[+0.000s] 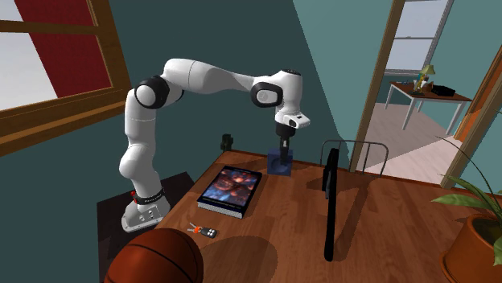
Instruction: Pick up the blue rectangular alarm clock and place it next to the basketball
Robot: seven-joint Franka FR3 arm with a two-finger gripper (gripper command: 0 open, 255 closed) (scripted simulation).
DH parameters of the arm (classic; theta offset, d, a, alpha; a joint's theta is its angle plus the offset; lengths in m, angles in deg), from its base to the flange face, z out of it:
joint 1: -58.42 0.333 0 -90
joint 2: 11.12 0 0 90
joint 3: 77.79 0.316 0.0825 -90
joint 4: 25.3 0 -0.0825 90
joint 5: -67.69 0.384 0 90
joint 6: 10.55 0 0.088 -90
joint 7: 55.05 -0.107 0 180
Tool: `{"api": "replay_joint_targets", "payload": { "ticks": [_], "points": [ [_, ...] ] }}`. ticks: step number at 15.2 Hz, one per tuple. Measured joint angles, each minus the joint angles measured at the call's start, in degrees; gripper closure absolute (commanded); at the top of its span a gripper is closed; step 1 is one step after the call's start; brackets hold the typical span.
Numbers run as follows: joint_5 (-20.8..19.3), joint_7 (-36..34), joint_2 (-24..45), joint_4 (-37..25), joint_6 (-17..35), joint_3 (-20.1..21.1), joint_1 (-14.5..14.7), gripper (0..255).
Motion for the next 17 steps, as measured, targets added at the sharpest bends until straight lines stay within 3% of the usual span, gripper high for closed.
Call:
{"api": "replay_joint_targets", "payload": {
  "ticks": [17],
  "points": [
    [0.97, 0.33, 2.74, -17.03, -14.4, -0.33, -1.55, 255]
  ]
}}
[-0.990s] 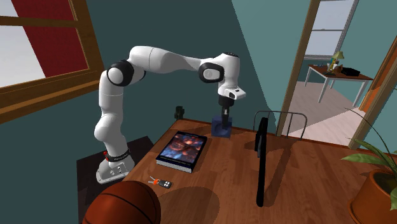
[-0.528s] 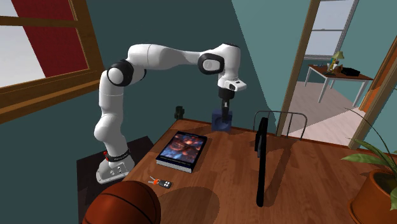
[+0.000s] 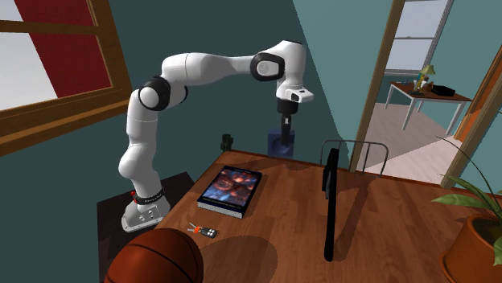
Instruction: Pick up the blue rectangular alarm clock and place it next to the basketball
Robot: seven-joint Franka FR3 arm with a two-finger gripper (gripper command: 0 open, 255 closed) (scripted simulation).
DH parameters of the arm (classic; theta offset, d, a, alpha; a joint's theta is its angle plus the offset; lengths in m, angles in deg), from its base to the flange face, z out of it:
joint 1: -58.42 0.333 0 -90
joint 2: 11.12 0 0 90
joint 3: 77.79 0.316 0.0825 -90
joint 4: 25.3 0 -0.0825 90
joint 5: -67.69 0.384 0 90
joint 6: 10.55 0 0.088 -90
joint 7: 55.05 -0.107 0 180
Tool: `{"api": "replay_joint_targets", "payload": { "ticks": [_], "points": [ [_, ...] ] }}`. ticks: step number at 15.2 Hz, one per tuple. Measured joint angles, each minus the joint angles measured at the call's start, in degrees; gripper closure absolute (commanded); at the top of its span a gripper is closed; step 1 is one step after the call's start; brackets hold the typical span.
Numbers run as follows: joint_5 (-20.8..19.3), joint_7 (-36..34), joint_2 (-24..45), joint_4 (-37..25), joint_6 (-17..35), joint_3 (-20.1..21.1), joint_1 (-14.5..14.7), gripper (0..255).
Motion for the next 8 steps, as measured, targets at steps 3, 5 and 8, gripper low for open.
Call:
{"api": "replay_joint_targets", "payload": {
  "ticks": [3, 5, 8],
  "points": [
    [0.49, 0.16, 1.28, -4.17, -2.94, -0.05, -0.6, 255],
    [0.84, 0.26, 2.17, -7.21, -5.13, -0.08, -1.05, 255],
    [1.57, 0.43, 4.02, -12.24, -8.35, -0.09, -1.96, 255]
  ]
}}
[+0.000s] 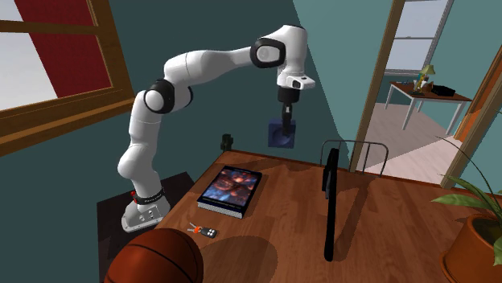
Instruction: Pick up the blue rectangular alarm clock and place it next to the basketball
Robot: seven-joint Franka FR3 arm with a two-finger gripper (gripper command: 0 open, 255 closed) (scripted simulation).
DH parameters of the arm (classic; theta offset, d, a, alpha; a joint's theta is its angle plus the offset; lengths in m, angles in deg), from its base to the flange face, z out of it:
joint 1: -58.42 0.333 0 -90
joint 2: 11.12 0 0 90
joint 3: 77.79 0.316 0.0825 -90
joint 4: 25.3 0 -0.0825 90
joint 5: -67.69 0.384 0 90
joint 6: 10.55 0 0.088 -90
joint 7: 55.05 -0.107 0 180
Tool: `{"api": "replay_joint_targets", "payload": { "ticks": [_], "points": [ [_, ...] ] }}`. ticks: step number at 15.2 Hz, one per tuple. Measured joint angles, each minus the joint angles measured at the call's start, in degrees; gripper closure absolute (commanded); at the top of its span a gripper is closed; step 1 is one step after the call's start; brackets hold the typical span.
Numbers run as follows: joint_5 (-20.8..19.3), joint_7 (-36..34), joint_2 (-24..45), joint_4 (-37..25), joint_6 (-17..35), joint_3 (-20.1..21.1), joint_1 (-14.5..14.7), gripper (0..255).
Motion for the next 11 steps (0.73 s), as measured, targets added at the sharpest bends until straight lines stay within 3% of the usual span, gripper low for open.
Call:
{"api": "replay_joint_targets", "payload": {
  "ticks": [5, 11],
  "points": [
    [-0.75, 4.08, -3.04, 3.67, 0.66, -1.42, -2.19, 255],
    [-2.54, 11.31, -8.82, 12.58, 3.92, -4.08, -5.63, 255]
  ]
}}
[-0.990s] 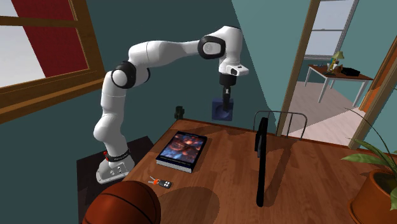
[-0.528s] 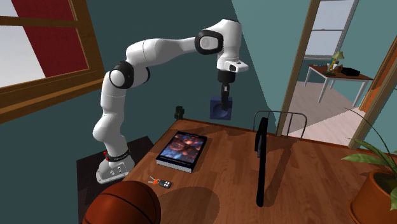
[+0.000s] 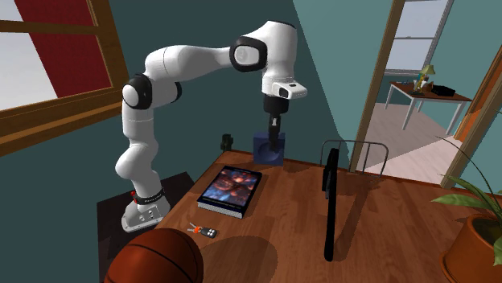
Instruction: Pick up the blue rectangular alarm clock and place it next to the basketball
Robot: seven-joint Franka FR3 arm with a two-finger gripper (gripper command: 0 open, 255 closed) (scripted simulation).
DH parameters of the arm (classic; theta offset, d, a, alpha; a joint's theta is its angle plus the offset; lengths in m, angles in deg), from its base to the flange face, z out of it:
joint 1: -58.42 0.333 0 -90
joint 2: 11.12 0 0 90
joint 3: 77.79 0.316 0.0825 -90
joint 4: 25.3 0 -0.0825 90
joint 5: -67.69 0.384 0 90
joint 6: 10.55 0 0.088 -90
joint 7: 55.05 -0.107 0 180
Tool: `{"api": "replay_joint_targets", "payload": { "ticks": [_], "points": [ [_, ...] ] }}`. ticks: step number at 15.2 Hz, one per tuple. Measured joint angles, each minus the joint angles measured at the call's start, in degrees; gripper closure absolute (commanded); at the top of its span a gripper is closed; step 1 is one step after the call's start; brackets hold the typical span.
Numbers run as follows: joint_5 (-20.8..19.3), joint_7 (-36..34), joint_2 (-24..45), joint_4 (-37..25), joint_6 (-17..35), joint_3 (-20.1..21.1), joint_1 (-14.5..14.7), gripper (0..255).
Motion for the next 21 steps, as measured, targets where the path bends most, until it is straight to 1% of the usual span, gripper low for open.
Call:
{"api": "replay_joint_targets", "payload": {
  "ticks": [3, 6, 10, 12, 13, 15, 16, 18, 21],
  "points": [
    [0.15, 3.77, -0.27, 0.73, 0.44, -1.39, -2.38, 255],
    [0.84, 7.92, 0.69, -0.84, -0.35, -2.89, -5.33, 255],
    [1.17, 12.99, 0.73, -0.24, 0.13, -4.67, -8.64, 255],
    [1.83, 15.72, 1.63, -1.36, -0.24, -5.59, -10.71, 255],
    [1.81, 17.01, 1.45, -0.6, 0.31, -6.02, -11.48, 255],
    [3.05, 20.28, 3.39, -3.53, -1.0, -7.05, -14.36, 255],
    [3.12, 21.53, 3.35, -3.36, -0.93, -7.45, -15.21, 255],
    [4.47, 24.29, 5.46, -6.1, -1.86, -8.15, -17.95, 255],
    [6.67, 28.52, 8.95, -10.59, -3.34, -9.03, -22.63, 255]
  ]
}}
